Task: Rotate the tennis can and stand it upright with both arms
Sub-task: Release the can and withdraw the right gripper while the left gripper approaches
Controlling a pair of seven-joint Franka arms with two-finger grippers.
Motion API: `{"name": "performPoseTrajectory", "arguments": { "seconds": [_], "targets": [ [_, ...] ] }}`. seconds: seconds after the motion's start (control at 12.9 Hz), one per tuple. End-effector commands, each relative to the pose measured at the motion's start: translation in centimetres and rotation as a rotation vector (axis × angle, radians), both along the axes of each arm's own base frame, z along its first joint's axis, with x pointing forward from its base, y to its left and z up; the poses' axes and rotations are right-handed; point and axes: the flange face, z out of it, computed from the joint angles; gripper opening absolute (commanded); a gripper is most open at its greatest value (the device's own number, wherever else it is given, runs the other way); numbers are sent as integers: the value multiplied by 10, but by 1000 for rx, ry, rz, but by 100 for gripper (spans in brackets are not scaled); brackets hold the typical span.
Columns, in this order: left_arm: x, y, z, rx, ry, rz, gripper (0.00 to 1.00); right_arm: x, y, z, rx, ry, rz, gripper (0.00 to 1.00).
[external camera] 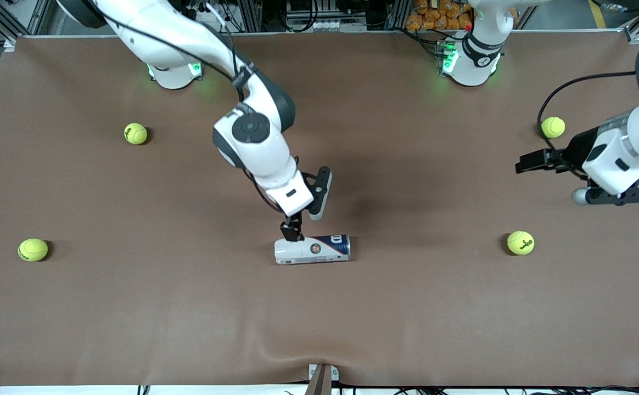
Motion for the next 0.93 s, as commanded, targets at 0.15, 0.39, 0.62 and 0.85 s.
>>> {"name": "performPoseTrajectory", "arguments": {
  "seconds": [0.15, 0.39, 0.62, 0.85],
  "targets": [
    [23, -26, -32, -146, 28, 77, 100, 37, -72, 15, 21, 32, -346, 100],
    [32, -51, -51, -229, 30, 89, 100, 90, -174, 20, 56, 33, -560, 100],
    [41, -71, -80, -344, 69, 124, 100, 105, -256, 60, 76, 69, -756, 100],
    [41, -96, -104, -403, 90, 156, 100, 96, -320, 101, -10, 125, -859, 100]
  ]
}}
